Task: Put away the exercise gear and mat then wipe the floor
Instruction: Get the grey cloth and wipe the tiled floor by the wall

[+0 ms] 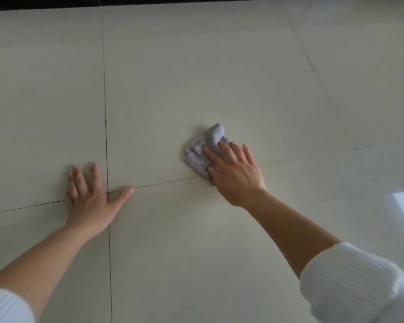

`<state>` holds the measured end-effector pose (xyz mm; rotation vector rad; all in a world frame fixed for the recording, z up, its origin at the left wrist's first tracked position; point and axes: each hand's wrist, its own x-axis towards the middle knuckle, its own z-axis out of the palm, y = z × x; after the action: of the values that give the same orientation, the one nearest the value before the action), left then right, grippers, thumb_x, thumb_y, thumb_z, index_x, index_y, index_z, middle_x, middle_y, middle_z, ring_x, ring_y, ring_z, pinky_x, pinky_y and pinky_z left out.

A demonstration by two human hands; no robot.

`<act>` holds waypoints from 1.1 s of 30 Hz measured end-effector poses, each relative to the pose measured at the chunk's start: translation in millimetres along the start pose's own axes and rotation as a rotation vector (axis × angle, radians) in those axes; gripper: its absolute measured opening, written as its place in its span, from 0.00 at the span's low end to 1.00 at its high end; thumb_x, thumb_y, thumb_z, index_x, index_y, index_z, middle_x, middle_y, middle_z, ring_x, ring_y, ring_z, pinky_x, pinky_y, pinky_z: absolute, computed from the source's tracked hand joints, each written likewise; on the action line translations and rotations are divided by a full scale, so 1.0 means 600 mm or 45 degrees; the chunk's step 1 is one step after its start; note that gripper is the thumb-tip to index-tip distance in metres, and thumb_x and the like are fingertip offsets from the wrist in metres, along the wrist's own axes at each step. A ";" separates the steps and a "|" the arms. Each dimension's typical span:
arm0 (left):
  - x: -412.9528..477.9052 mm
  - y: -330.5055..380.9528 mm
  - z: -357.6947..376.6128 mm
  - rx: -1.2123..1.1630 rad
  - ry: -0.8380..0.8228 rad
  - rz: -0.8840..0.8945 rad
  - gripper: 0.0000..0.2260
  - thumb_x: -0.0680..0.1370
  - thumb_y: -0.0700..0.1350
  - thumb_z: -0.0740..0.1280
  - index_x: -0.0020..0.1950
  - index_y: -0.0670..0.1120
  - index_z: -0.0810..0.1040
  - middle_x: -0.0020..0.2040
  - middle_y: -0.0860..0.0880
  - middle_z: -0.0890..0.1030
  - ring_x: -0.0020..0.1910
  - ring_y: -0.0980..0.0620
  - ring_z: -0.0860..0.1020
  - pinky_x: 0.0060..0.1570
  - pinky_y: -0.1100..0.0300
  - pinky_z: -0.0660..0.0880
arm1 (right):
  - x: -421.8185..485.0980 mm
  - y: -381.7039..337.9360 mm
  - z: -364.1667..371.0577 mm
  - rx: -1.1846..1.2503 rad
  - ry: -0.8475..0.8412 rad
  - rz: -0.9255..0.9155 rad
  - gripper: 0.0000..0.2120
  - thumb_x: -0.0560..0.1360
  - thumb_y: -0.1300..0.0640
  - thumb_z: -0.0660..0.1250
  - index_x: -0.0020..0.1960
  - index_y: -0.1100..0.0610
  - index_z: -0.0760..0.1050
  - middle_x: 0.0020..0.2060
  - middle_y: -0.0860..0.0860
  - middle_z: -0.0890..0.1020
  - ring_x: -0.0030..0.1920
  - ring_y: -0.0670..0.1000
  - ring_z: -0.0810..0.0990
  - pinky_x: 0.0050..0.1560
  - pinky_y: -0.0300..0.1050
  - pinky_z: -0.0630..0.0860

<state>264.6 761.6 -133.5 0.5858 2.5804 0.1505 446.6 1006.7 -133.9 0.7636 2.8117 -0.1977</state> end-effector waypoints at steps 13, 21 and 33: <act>-0.080 -0.036 0.021 0.144 -0.071 0.124 0.38 0.75 0.66 0.49 0.77 0.48 0.38 0.77 0.43 0.36 0.76 0.48 0.36 0.74 0.49 0.41 | -0.121 -0.140 0.046 0.154 0.117 0.439 0.27 0.73 0.55 0.59 0.70 0.63 0.68 0.64 0.65 0.72 0.61 0.69 0.71 0.66 0.62 0.60; -0.158 -0.073 0.014 0.396 -0.255 0.158 0.37 0.78 0.63 0.49 0.75 0.46 0.31 0.75 0.46 0.31 0.75 0.49 0.34 0.74 0.50 0.40 | -0.179 -0.163 0.075 -0.082 0.022 -0.286 0.26 0.78 0.48 0.51 0.72 0.56 0.68 0.67 0.56 0.73 0.66 0.62 0.71 0.70 0.60 0.55; -0.210 -0.094 -0.016 0.626 -0.508 0.068 0.37 0.78 0.64 0.47 0.74 0.46 0.29 0.74 0.43 0.29 0.74 0.47 0.31 0.74 0.49 0.38 | -0.196 0.041 0.030 0.122 -0.129 0.799 0.29 0.80 0.47 0.45 0.78 0.55 0.45 0.76 0.55 0.52 0.75 0.58 0.51 0.72 0.67 0.46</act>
<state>338.2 656.4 -82.2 0.7678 2.2065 -0.5451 561.2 967.8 -124.3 1.5519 2.3392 -0.2503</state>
